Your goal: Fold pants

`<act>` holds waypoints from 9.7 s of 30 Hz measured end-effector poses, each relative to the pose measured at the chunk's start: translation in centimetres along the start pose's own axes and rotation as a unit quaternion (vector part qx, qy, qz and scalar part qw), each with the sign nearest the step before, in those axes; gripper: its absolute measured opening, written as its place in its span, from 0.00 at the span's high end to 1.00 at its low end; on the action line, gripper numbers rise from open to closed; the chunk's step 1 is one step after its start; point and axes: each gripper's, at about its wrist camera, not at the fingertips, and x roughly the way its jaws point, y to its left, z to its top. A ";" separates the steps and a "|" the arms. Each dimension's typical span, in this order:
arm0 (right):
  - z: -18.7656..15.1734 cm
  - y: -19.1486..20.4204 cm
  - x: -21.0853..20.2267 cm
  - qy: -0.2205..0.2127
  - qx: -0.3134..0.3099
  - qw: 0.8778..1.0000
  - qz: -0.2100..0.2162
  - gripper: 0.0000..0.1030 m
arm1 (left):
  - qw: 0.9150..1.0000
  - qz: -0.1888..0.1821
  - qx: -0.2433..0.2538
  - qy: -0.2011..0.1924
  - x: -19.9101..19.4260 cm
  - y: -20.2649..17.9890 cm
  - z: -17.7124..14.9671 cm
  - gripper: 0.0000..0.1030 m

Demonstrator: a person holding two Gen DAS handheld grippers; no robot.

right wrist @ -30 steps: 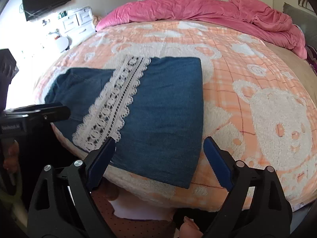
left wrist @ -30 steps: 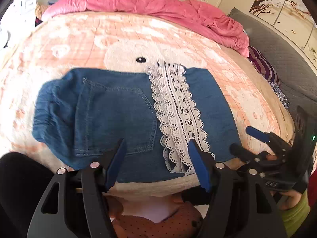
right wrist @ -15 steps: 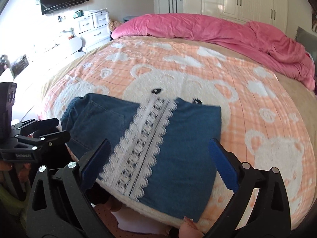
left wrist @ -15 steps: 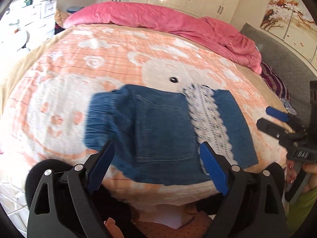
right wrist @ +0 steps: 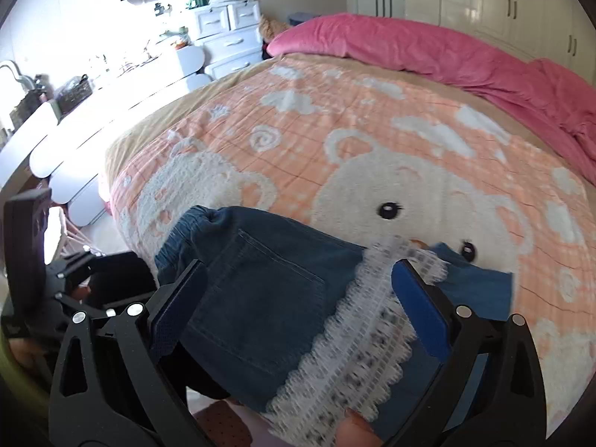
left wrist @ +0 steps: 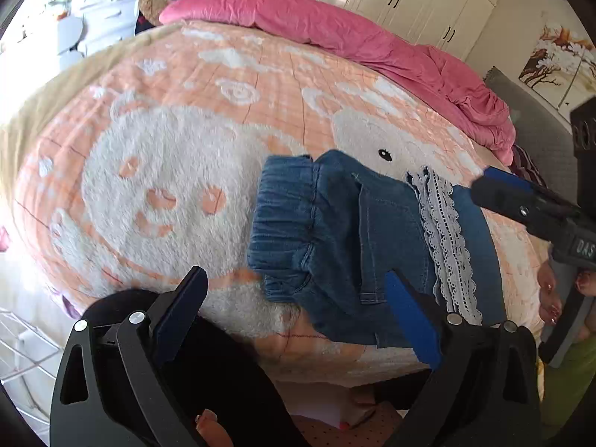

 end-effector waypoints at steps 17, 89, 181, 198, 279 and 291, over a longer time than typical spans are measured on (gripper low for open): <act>4.0 4.3 8.0 0.065 -0.064 0.991 0.100 0.09 | 0.998 -0.042 -0.033 0.018 3.8 0.8 -0.5 0.46; -11.4 -19.8 -6.2 -0.123 0.261 0.950 0.121 0.23 | 0.959 -0.254 0.097 0.085 6.8 -18.5 -3.8 0.31; -16.6 1.7 -3.5 0.069 -0.183 0.981 0.005 0.95 | 0.975 -0.104 0.175 0.086 13.5 -14.1 5.2 0.43; -15.2 0.7 -8.7 -0.002 -0.073 0.995 0.061 0.65 | 0.976 -0.111 0.166 0.080 12.8 -13.9 5.7 0.44; -10.0 -9.9 -12.8 -0.130 0.103 0.980 -0.110 0.16 | 0.969 -0.114 0.217 0.036 3.3 -16.3 -1.0 0.17; -12.3 -10.5 -12.5 -0.115 0.124 0.979 -0.117 0.13 | 0.979 -0.082 0.183 0.027 3.2 -14.9 -0.9 0.11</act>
